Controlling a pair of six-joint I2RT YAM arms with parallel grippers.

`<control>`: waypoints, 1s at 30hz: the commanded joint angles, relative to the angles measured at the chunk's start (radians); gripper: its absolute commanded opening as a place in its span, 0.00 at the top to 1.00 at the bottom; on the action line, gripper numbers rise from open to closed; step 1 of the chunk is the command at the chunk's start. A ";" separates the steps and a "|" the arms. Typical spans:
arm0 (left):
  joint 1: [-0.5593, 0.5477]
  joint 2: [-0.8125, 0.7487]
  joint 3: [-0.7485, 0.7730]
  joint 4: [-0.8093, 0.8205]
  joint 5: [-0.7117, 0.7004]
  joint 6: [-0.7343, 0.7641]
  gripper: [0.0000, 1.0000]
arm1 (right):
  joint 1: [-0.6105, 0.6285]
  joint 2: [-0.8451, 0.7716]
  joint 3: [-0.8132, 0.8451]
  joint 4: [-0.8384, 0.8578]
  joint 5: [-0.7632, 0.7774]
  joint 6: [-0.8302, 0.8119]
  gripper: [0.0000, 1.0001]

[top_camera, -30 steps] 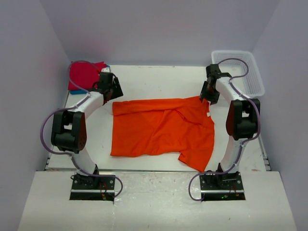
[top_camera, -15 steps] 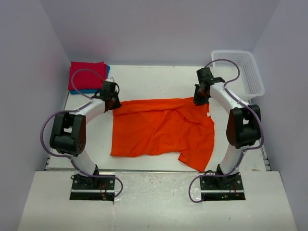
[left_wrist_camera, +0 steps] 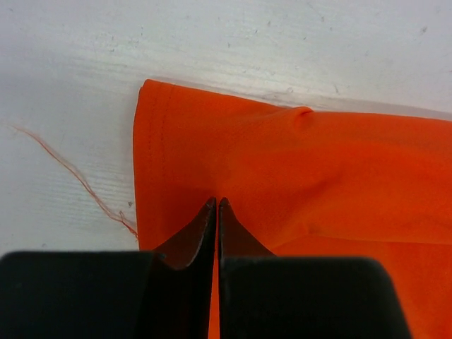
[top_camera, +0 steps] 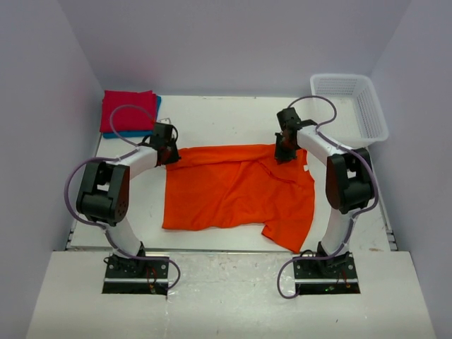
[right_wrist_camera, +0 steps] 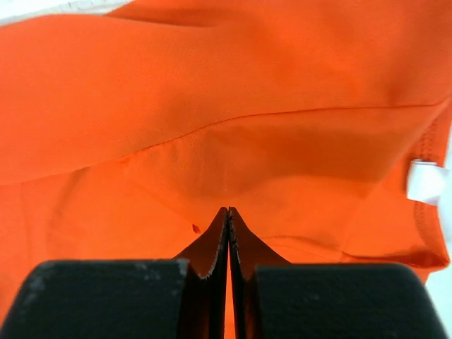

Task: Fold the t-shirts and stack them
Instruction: Fold the flattened tshirt in 1/3 of the way

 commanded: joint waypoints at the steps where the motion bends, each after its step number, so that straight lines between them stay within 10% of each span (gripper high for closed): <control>1: -0.004 0.045 0.003 0.023 -0.022 0.008 0.98 | 0.018 0.028 0.003 0.024 -0.017 0.010 1.00; 30: 0.080 0.114 0.023 -0.028 -0.103 0.001 0.98 | 0.045 -0.096 -0.043 0.094 0.032 0.040 1.00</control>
